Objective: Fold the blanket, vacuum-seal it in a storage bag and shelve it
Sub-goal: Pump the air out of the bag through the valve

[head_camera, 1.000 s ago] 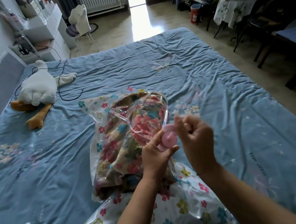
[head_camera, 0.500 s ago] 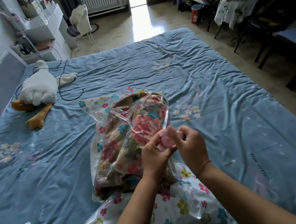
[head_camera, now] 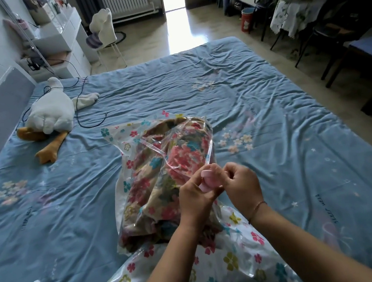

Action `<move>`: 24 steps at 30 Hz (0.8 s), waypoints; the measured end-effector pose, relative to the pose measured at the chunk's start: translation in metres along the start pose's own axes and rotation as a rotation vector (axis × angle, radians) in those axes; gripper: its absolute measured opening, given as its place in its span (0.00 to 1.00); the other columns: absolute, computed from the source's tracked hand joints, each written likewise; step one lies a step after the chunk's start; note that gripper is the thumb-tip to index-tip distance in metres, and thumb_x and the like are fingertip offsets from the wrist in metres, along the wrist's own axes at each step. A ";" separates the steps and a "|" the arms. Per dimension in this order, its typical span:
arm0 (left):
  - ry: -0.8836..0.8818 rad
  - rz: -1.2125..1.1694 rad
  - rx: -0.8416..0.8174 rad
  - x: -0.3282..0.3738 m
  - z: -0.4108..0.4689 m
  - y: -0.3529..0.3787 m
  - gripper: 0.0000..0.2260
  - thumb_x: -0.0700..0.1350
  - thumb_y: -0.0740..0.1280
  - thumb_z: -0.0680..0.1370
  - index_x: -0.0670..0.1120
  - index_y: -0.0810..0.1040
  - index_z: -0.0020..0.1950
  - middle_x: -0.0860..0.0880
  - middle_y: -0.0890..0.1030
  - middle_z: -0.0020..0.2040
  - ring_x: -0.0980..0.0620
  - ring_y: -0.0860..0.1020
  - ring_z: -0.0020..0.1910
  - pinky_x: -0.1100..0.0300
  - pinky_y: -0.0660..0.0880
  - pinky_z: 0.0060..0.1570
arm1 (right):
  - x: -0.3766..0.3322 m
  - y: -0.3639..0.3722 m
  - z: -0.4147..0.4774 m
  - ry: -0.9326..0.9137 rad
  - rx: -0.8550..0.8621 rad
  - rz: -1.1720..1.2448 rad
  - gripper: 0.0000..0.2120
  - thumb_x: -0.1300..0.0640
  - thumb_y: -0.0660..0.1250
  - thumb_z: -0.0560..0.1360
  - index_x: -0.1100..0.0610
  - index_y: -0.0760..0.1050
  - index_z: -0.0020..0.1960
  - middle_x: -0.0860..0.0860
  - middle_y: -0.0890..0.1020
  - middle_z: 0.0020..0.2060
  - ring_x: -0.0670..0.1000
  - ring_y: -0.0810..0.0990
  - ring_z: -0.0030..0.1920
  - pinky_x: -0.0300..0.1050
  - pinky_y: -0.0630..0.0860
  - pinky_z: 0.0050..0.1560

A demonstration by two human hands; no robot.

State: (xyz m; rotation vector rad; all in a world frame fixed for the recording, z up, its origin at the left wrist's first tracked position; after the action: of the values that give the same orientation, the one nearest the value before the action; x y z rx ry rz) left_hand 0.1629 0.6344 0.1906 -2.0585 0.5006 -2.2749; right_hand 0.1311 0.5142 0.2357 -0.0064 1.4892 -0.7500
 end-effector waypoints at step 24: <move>0.004 0.023 0.013 -0.004 0.000 0.002 0.27 0.52 0.78 0.65 0.50 0.80 0.63 0.52 0.83 0.57 0.58 0.80 0.57 0.56 0.77 0.59 | -0.018 -0.007 -0.005 -0.125 0.133 0.122 0.26 0.35 0.61 0.73 0.53 0.61 0.28 0.45 0.72 0.21 0.42 0.72 0.25 0.44 0.67 0.29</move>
State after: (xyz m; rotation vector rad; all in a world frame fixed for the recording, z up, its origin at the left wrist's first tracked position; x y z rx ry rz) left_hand 0.1630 0.6337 0.1863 -2.0321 0.5053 -2.2635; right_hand 0.1252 0.5196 0.2540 0.1353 1.3065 -0.7354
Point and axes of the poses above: each hand's wrist, its own z-axis towards the middle knuckle, its own y-axis out of the palm, x = y × z, the point moved 2 cm from there along z, towards the middle knuckle
